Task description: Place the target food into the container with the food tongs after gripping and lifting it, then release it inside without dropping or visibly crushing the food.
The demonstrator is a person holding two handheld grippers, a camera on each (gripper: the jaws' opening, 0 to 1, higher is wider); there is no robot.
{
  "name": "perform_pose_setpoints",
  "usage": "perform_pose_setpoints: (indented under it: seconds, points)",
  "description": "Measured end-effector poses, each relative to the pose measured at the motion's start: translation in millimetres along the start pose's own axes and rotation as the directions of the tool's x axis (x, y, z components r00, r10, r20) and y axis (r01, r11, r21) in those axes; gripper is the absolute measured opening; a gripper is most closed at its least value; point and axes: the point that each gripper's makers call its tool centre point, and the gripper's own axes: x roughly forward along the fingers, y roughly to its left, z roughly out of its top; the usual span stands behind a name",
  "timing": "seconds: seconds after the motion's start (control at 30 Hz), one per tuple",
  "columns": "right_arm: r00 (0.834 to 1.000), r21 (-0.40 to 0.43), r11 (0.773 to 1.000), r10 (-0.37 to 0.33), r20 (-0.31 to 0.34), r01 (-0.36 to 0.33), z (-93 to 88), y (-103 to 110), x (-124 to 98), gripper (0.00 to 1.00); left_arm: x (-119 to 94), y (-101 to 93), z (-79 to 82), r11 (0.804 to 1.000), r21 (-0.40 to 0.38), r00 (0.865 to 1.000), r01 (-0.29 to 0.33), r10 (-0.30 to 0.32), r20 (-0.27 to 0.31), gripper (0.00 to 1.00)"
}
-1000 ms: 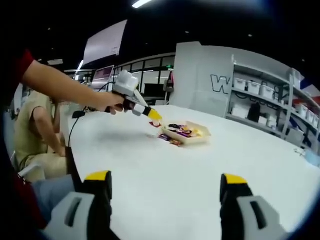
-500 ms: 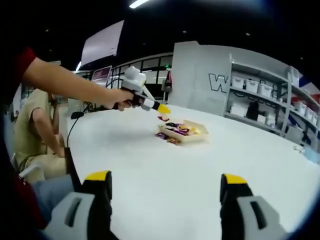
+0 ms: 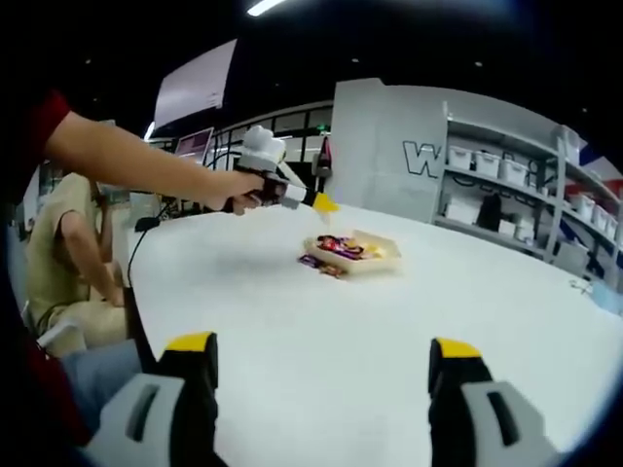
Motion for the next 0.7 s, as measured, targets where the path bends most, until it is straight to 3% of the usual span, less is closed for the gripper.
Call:
perform_pose_setpoints:
  seconds: [0.3, 0.4, 0.7]
  points:
    - [1.000, -0.003, 1.000, 0.001, 0.012, -0.001, 4.4, 2.3, -4.0, 0.88, -12.3, -11.2, -10.2, 1.000, -0.008, 1.000, 0.013, -0.014, -0.020, 0.28]
    - [1.000, -0.005, 1.000, 0.000, 0.016, 0.001, 6.3, 2.6, -5.3, 0.88, -8.4, -7.0, -14.4, 1.000, 0.012, 0.999, 0.019, -0.019, -0.041, 0.28]
    - [1.000, -0.008, 1.000, 0.001, 0.019, -0.001, 8.0, 4.2, -7.3, 0.88, -12.4, -10.3, -13.1, 1.000, 0.017, 0.999, 0.024, -0.024, -0.034, 0.28]
